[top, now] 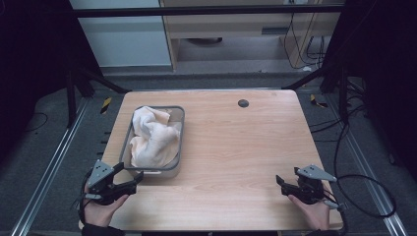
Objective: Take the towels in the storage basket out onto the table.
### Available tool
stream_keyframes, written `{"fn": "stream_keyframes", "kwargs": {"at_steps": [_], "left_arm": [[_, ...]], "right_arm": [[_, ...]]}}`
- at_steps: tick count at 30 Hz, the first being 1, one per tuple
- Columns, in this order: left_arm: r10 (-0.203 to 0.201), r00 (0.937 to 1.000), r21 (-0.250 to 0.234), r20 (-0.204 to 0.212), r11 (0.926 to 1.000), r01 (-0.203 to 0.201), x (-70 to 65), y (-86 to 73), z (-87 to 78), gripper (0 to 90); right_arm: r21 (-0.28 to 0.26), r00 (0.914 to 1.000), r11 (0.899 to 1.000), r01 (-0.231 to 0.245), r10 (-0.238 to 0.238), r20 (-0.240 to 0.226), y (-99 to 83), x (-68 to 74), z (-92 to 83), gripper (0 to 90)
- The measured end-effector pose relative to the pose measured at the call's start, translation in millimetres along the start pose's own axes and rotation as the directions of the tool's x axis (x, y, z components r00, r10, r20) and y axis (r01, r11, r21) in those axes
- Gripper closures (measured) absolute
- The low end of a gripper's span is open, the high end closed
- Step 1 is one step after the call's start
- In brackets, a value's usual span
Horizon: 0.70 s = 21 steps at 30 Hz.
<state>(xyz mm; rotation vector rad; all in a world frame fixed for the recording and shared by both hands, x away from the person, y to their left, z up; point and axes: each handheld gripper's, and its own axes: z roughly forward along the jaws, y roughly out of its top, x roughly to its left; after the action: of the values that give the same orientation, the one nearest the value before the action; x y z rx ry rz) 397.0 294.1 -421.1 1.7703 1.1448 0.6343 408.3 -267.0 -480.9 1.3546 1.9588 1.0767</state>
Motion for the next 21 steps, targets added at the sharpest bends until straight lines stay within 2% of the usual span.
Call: {"fn": "stream_keyframes", "kwargs": {"at_steps": [6, 13, 21], "left_arm": [[-0.009, 0.9999, -0.001, 0.005, 1.0000, 0.009, 0.6, 4.5, 1.3, 18.7], [-0.001, 0.9999, 0.007, 0.013, 1.0000, 0.001, 0.4, 11.4, 3.4, 18.5], [0.010, 0.9998, 0.000, 0.020, 1.0000, -0.010, -0.3, 27.0, 8.9, 18.2]], "right_arm": [[0.011, 0.9994, 0.999, 0.035, -0.035, -0.006, -0.5, 6.1, 1.8, 26.4], [0.013, 0.9993, 0.999, 0.034, -0.033, -0.017, -0.1, 9.2, 1.1, 27.6], [0.007, 0.9988, 0.999, 0.047, -0.047, -0.009, 0.0, 9.6, 1.3, 29.6]]}}
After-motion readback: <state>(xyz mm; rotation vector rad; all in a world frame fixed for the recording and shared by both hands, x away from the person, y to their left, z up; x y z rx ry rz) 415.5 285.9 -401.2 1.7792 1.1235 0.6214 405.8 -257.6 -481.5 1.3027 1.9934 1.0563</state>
